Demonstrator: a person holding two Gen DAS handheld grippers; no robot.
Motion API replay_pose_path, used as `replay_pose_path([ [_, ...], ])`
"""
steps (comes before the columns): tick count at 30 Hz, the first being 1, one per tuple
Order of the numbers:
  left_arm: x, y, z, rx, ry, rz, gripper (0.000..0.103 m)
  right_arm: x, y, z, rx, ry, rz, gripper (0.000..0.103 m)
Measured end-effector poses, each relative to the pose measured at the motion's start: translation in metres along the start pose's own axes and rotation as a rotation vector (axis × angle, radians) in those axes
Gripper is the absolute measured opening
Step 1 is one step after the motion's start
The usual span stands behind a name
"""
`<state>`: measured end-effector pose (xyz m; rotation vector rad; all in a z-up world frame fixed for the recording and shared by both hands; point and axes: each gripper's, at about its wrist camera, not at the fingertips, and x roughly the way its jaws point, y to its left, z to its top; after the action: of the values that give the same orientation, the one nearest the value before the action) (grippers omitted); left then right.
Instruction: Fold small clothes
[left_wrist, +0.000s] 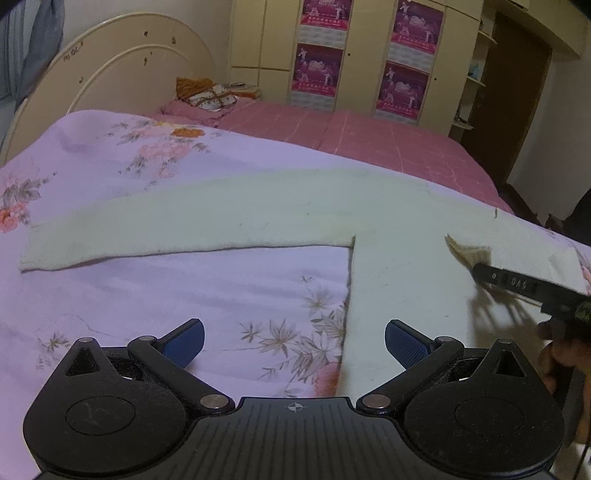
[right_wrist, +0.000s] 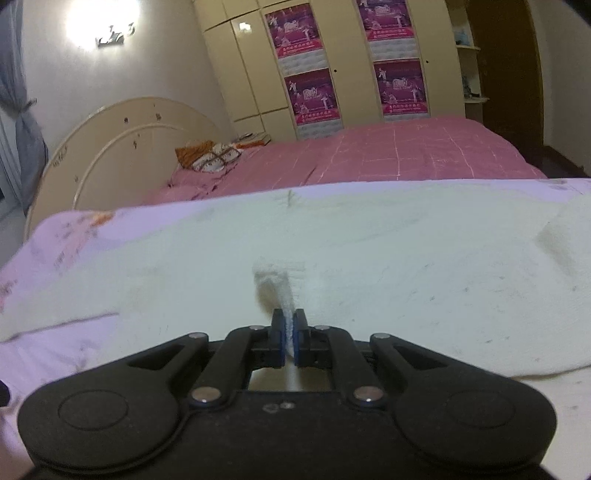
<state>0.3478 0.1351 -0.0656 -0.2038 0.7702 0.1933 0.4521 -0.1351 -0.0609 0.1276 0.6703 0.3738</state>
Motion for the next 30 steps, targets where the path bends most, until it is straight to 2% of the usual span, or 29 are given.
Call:
replay_pose_path([
  [3,0.013,-0.002,0.002,-0.020,0.017,-0.023,0.103,0.003,0.008,-0.011,-0.024,-0.003,-0.038,0.016],
  [5,0.024,-0.013,0.005,-0.012,0.027,-0.043,0.103,-0.009,0.007,-0.013,-0.015,-0.034,-0.052,0.029],
  [7,0.034,-0.027,0.011,0.004,0.017,-0.089,0.103,-0.021,0.007,-0.015,0.014,-0.069,-0.058,0.029],
  [11,0.058,-0.070,0.032,0.012,-0.021,-0.248,0.102,-0.053,-0.022,-0.022,0.106,-0.117,-0.111,0.031],
  [13,0.077,-0.095,0.043,0.019,-0.011,-0.325,0.102,-0.070,-0.041,-0.026,0.163,-0.128,-0.135,0.031],
  [14,0.087,-0.107,0.047,0.034,0.010,-0.332,0.101,-0.078,-0.050,-0.027,0.183,-0.129,-0.150,0.031],
  [15,0.097,-0.118,0.051,0.053,0.037,-0.329,0.083,-0.080,-0.056,-0.027,0.192,-0.131,-0.165,0.031],
  [16,0.109,-0.129,0.054,0.076,0.078,-0.320,0.060,-0.084,-0.062,-0.028,0.199,-0.135,-0.179,0.031],
  [17,0.119,-0.139,0.056,0.091,0.117,-0.313,0.055,-0.088,-0.066,-0.029,0.207,-0.138,-0.190,0.031],
  [21,0.142,-0.158,0.060,0.091,0.131,-0.290,0.054,-0.100,-0.086,-0.040,0.248,-0.138,-0.225,0.031],
  [24,0.147,-0.161,0.061,0.080,0.126,-0.315,0.002,-0.102,-0.096,-0.051,0.274,-0.129,-0.244,0.032],
  [26,0.146,-0.152,0.062,0.040,0.108,-0.346,0.002,-0.102,-0.102,-0.056,0.292,-0.122,-0.253,0.032],
  [30,0.146,-0.134,0.068,0.031,0.061,-0.364,0.002,-0.101,-0.110,-0.059,0.313,-0.117,-0.254,0.032],
])
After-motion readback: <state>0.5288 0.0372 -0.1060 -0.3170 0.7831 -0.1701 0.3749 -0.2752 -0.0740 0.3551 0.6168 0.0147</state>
